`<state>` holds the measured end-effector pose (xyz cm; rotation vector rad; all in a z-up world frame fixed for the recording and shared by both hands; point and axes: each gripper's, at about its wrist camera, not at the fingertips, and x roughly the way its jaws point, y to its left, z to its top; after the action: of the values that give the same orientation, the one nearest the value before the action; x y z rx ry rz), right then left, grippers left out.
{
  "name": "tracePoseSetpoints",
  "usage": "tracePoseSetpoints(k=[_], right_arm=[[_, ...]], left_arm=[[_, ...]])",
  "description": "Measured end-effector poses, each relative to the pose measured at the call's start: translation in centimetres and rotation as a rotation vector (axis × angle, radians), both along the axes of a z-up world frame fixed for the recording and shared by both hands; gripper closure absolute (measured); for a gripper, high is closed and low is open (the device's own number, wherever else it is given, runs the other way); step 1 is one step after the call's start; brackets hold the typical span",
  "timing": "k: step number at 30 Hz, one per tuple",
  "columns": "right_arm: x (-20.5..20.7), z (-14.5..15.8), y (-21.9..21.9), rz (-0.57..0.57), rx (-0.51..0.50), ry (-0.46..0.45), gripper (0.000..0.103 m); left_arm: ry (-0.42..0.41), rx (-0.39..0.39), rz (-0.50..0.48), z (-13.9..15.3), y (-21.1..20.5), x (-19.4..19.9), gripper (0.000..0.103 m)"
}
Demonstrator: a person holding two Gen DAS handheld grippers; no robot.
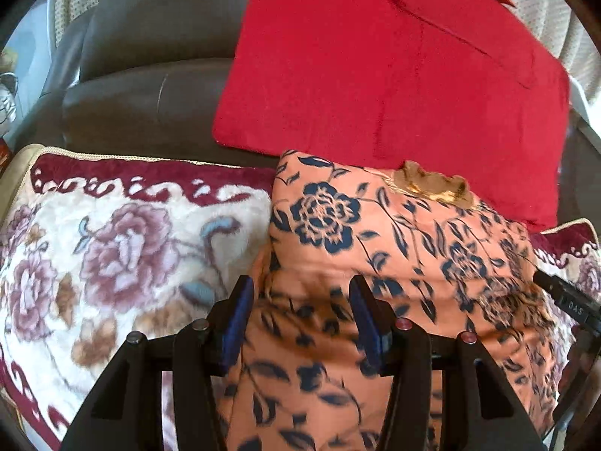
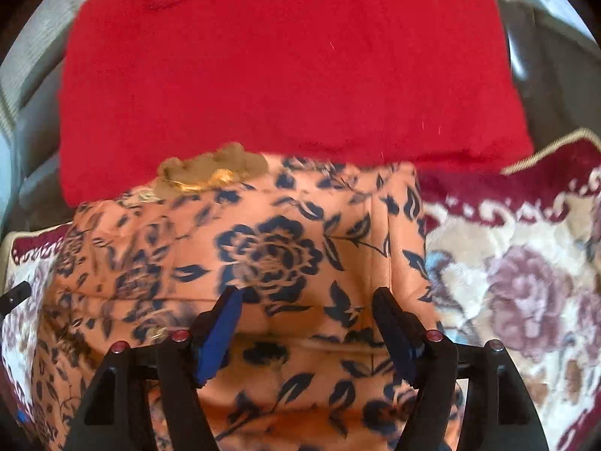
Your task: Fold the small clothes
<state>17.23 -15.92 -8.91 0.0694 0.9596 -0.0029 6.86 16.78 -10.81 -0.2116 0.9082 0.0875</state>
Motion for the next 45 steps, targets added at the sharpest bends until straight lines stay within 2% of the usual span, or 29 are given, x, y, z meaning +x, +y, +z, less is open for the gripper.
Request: tracePoseSetpoints(k=[3, 7, 16, 29, 45], right_arm=[[-1.8, 2.1, 1.4, 0.007, -0.074, -0.049, 0.027], [-4.4, 4.1, 2.4, 0.01, -0.116, -0.094, 0.027], [-10.2, 7.9, 3.9, 0.006, -0.134, -0.168, 0.026], [-14.4, 8.4, 5.4, 0.008, -0.151, -0.175, 0.024], [-15.3, 8.5, 5.2, -0.001, -0.148, -0.17, 0.024]], left_arm=[[-0.009, -0.011, 0.008, 0.2, -0.2, -2.3, 0.046], [-0.009, -0.023, 0.017, 0.0, -0.7, -5.1, 0.046], [-0.033, -0.015, 0.008, 0.6, -2.4, -8.7, 0.046], [-0.041, 0.009, -0.032, 1.6, -4.9, -10.2, 0.041], [-0.052, 0.029, -0.048, 2.1, -6.0, -10.7, 0.041]])
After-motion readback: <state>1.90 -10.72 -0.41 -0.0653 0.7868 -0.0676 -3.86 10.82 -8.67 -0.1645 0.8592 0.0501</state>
